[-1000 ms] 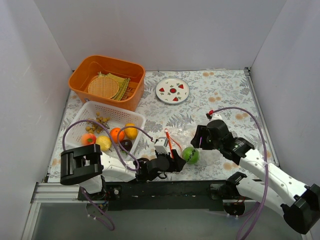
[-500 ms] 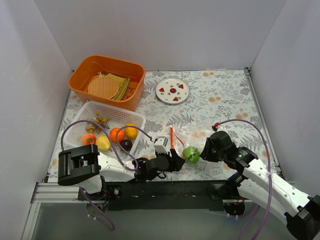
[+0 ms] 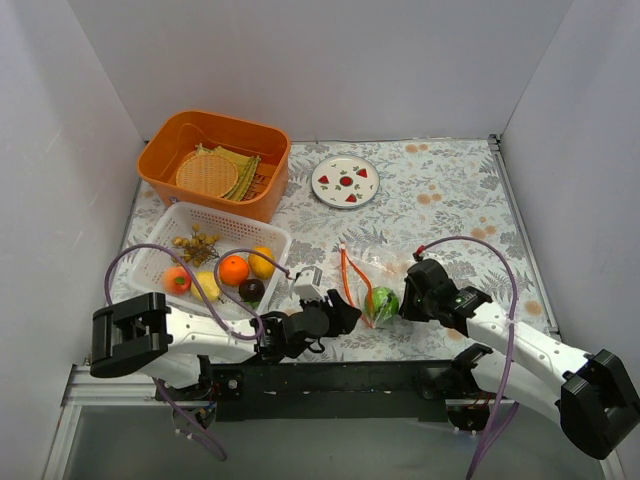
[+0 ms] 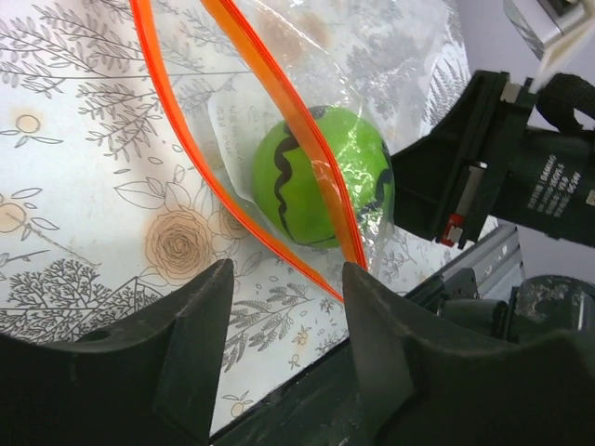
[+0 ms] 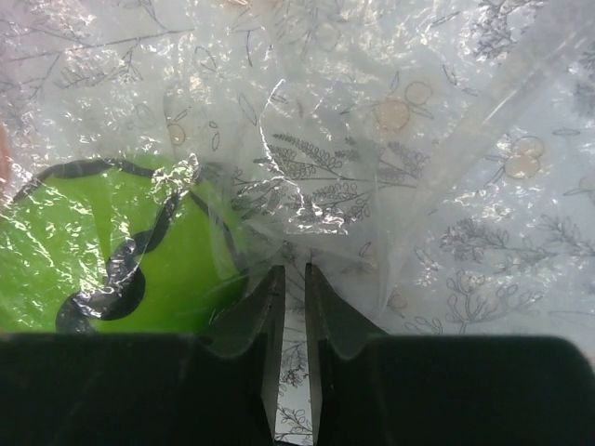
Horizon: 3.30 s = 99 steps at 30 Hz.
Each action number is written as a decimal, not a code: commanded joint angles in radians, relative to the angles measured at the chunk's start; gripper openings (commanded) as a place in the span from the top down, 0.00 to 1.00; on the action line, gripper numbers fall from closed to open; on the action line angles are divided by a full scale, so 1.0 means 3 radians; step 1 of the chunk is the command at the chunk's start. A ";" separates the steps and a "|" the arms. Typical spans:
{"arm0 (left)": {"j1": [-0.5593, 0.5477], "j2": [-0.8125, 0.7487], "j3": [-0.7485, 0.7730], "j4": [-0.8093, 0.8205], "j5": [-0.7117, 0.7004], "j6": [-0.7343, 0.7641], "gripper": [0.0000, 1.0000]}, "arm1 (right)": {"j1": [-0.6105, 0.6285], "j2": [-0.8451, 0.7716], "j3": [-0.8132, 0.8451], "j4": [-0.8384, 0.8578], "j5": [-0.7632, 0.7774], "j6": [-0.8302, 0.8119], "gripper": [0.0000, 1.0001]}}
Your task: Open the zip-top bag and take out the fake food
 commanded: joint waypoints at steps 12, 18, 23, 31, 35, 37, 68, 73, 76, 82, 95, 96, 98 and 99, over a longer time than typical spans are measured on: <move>0.0533 0.0710 0.1262 -0.1574 0.0223 -0.0092 0.89 | -0.0029 -0.0029 -0.0004 0.0189 0.0010 -0.0242 0.85; 0.0563 0.0895 0.1391 -0.1605 0.0381 -0.0127 0.89 | -0.0024 0.0083 0.0022 0.0240 -0.0046 -0.0272 0.93; 0.0584 0.0870 0.1248 -0.1386 0.0483 -0.0092 0.79 | -0.0029 0.0241 0.0073 0.0321 -0.0077 -0.0329 0.96; 0.0650 0.0926 0.1258 -0.1064 0.0652 0.0082 0.64 | -0.0024 0.0497 0.0237 0.0368 -0.0102 -0.0431 0.98; 0.0650 0.0906 0.1192 -0.0936 0.0658 0.0088 0.60 | -0.0024 0.0640 0.0318 0.0383 -0.0108 -0.0518 0.99; 0.0650 0.0870 0.1151 -0.0854 0.0652 0.0098 0.57 | -0.0019 0.0717 0.0354 0.0393 -0.0102 -0.0559 0.99; 0.0599 0.0553 0.0777 -0.0317 0.0929 0.0537 0.47 | -0.0024 0.1295 0.0850 0.0572 -0.0199 -0.1070 0.99; 0.0599 0.0695 0.0966 -0.0587 0.0822 0.0578 0.42 | -0.0024 0.1377 0.0871 0.0623 -0.0302 -0.1142 0.99; 0.0599 0.0762 0.1033 -0.0700 0.0740 0.0579 0.37 | -0.0024 0.1408 0.0866 0.0659 -0.0368 -0.1198 0.99; 0.0599 0.0921 0.1273 -0.1033 0.0566 0.0614 0.23 | -0.0018 0.1423 0.0855 0.0685 -0.0465 -0.1305 0.99; 0.0645 0.1222 0.1708 -0.1207 0.0325 0.0977 0.08 | -0.0019 0.1423 0.0850 0.0639 -0.0685 -0.1459 0.99; 0.0650 0.1243 0.1728 -0.1207 0.0325 0.0998 0.08 | -0.0018 0.1423 0.0850 0.0639 -0.0690 -0.1464 0.99; 0.0655 0.1289 0.1769 -0.1196 0.0290 0.1049 0.08 | -0.0018 0.1428 0.0845 0.0639 -0.0711 -0.1469 0.99; 0.0660 0.1299 0.1774 -0.1196 0.0279 0.1059 0.08 | -0.0018 0.1433 0.0840 0.0639 -0.0721 -0.1469 0.99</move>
